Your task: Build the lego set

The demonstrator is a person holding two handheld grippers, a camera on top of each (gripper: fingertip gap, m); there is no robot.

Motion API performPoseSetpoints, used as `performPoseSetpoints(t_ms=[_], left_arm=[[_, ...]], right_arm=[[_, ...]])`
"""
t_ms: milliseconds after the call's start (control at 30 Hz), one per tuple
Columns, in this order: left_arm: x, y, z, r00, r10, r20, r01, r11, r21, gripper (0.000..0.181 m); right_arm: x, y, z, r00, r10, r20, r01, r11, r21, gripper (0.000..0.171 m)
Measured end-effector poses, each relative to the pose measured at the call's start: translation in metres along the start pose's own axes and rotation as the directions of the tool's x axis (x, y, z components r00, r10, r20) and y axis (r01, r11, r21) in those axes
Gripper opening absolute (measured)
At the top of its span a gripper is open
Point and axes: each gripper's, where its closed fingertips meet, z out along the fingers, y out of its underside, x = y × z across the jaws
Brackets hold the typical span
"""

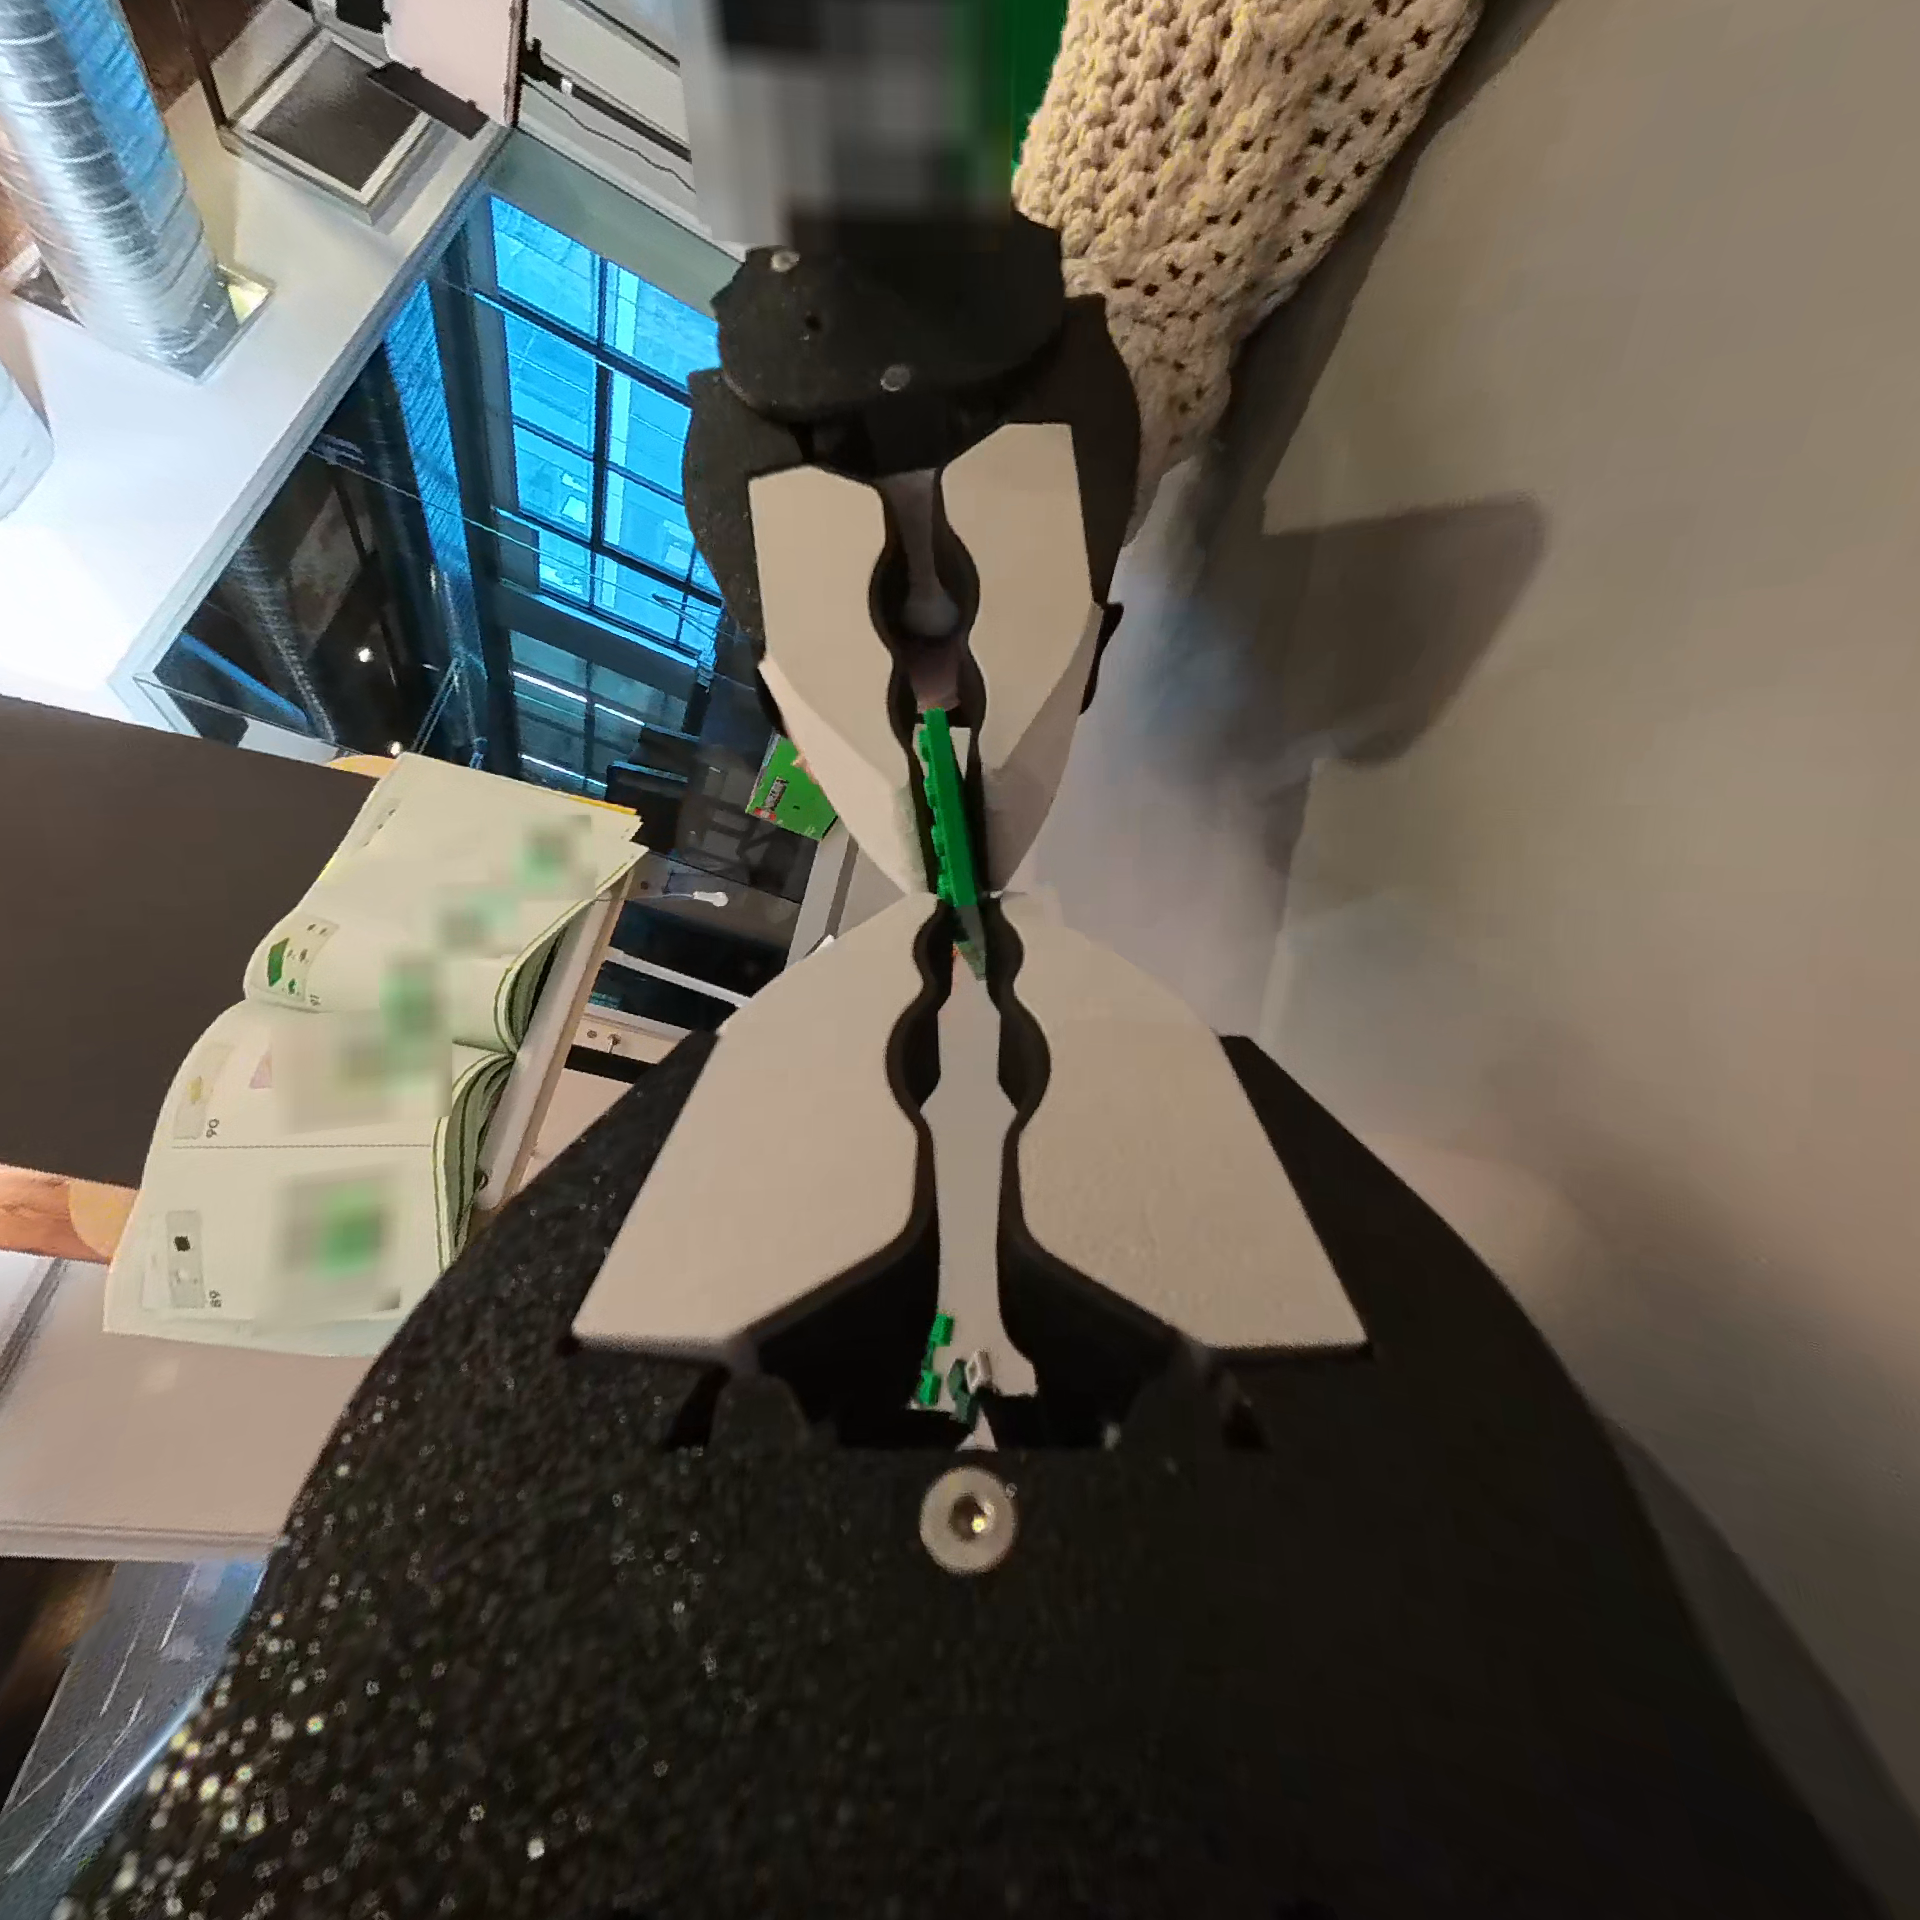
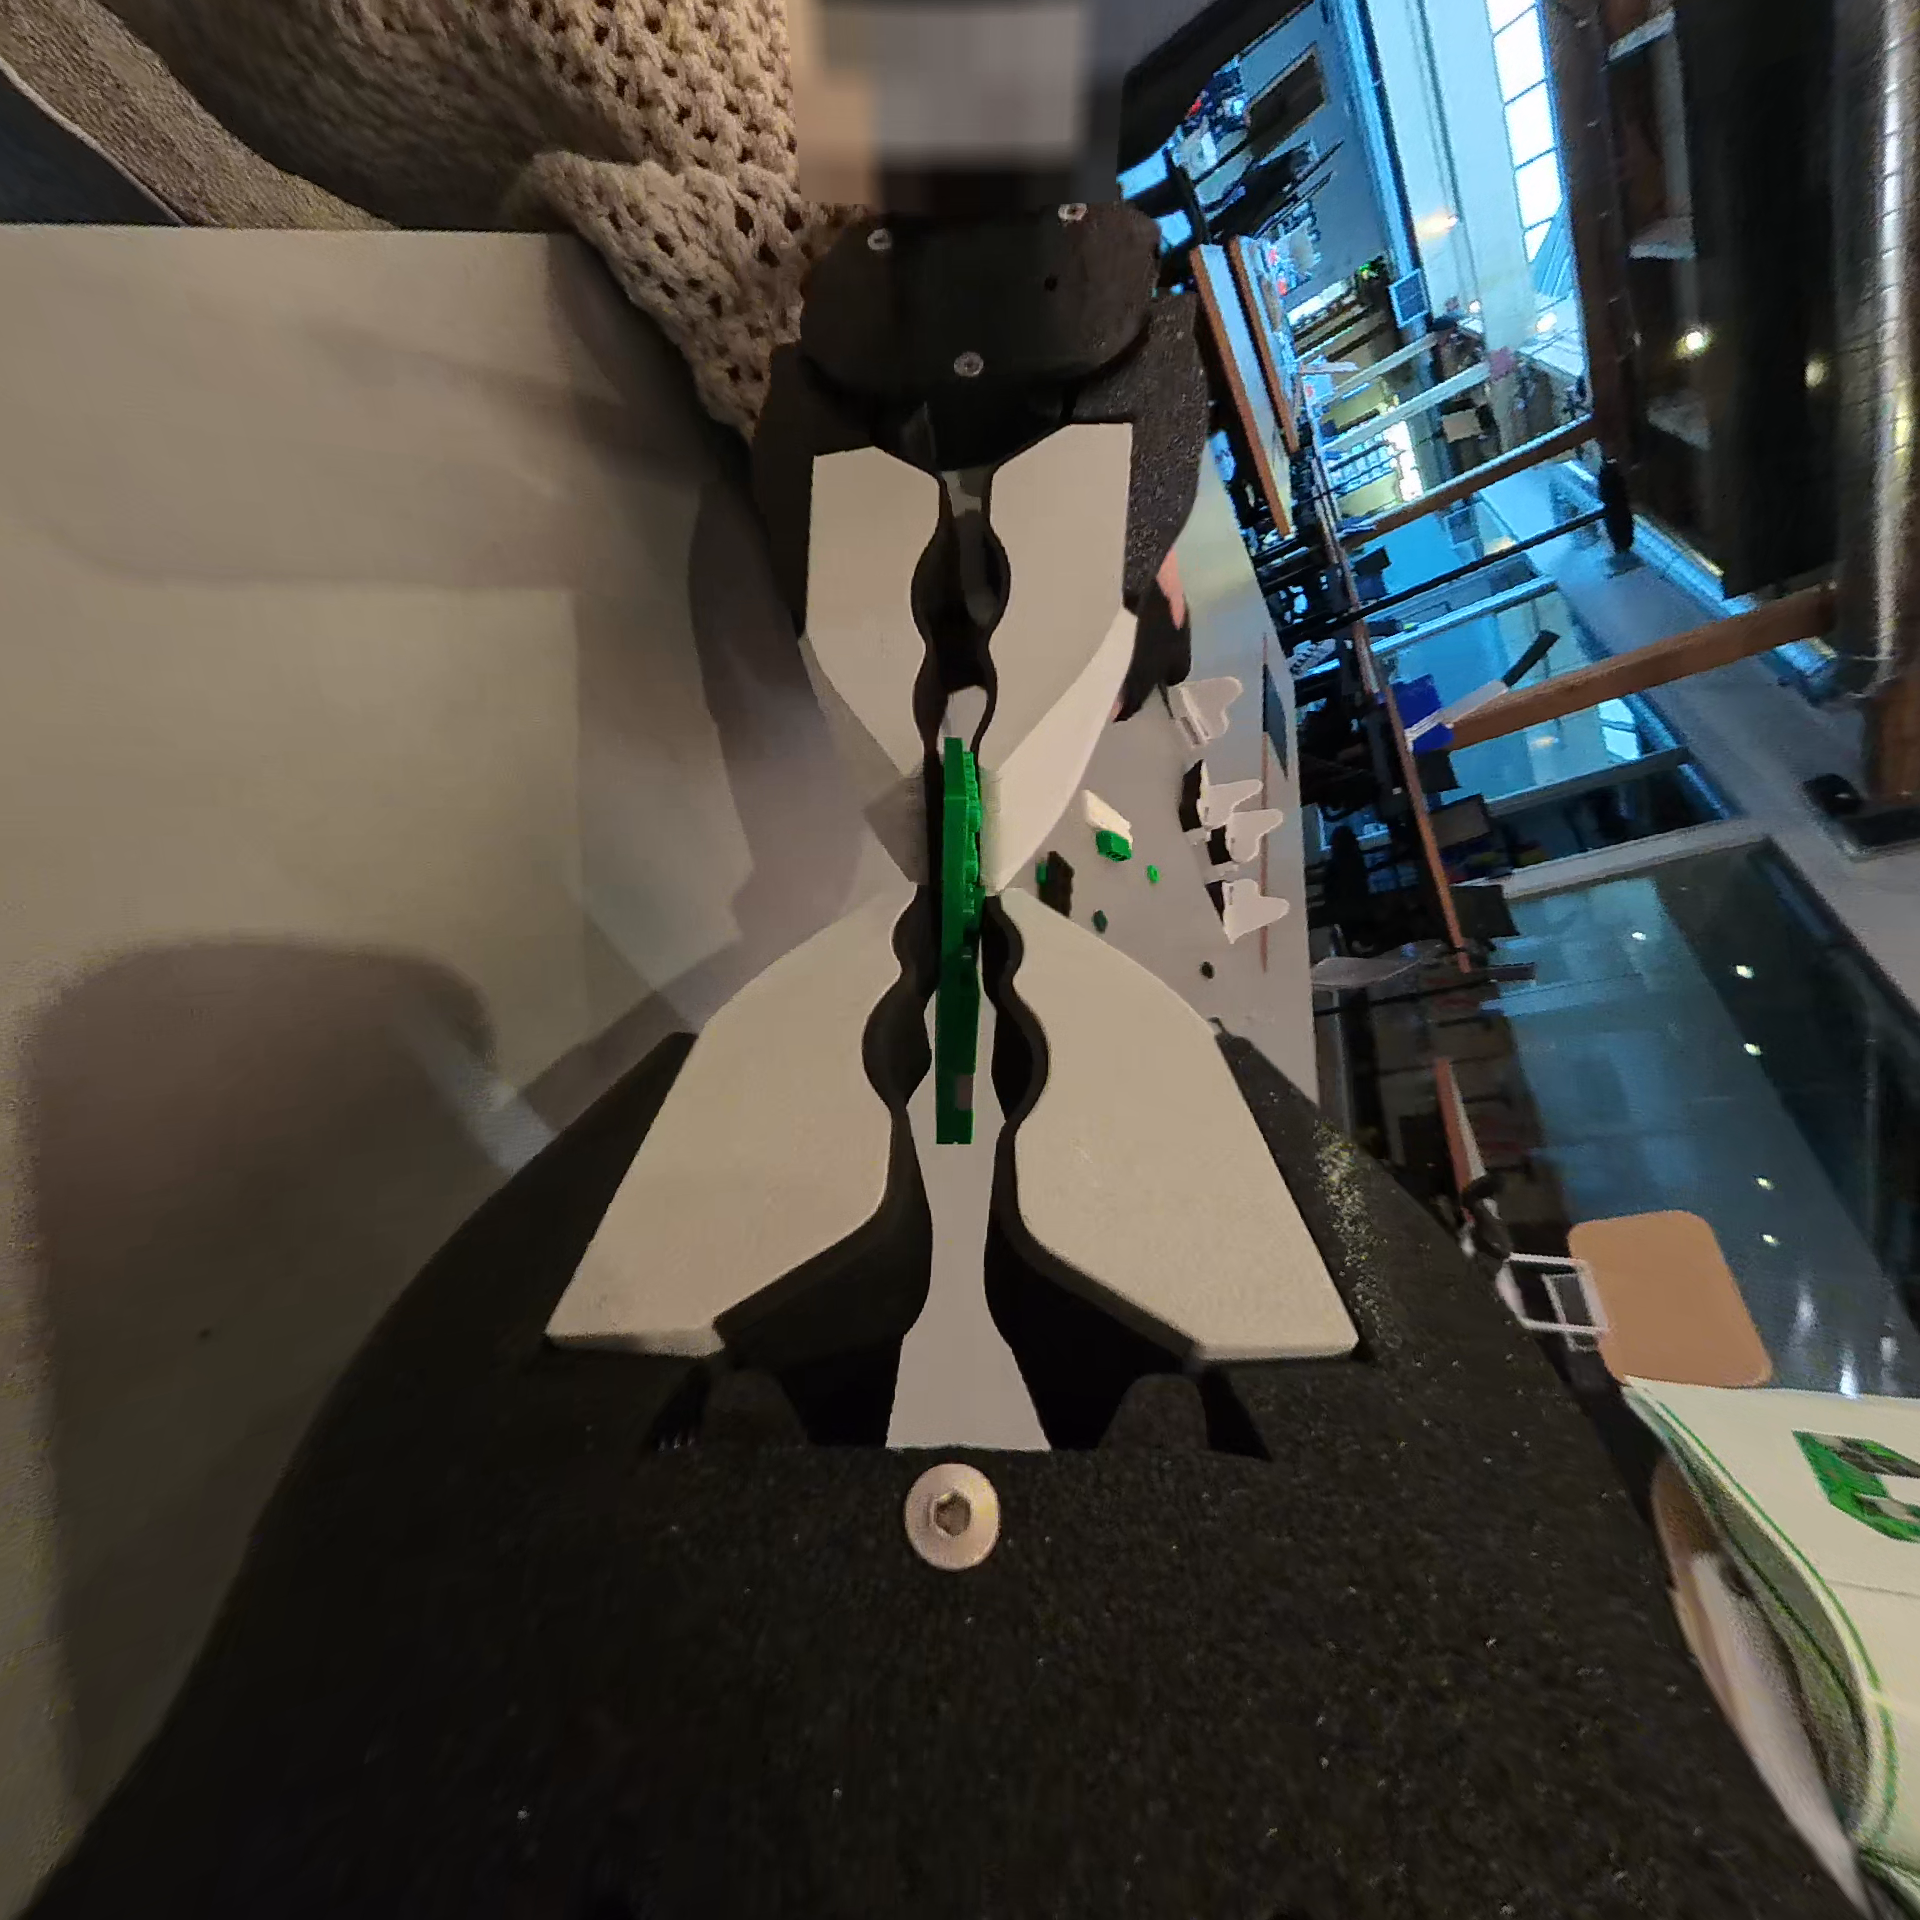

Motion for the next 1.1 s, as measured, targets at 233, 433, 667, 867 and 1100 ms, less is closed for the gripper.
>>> performPoseSetpoints(t_ms=[233,433,667,867,1100], left_arm=[[-0.002,0.001,0.002,0.992,-0.129,0.002,0.129,0.991,0.022,0.005],[-0.002,0.0,0.003,0.992,-0.123,0.015,0.123,0.992,0.019,0.007],[-0.001,-0.001,0.002,0.995,-0.101,0.002,0.101,0.995,-0.002,0.006],[0.007,0.0,0.002,0.995,-0.087,-0.047,0.087,0.996,-0.013,0.006],[-0.001,0.016,0.006,0.986,-0.166,0.014,0.166,0.984,-0.065,0.007]], right_arm=[[0.004,0.001,-0.001,0.999,0.021,-0.024,-0.021,1.0,0.019,0.007],[0.004,-0.012,-0.001,0.999,-0.014,-0.05,0.018,0.997,0.077,0.007],[0.002,-0.015,-0.002,1.0,0.025,0.001,-0.025,0.997,0.079,0.008],[-0.006,-0.016,0.0,0.995,0.069,0.075,-0.073,0.996,0.058,0.007],[0.007,-0.001,0.006,0.992,0.118,-0.054,-0.116,0.993,0.032,0.007]])
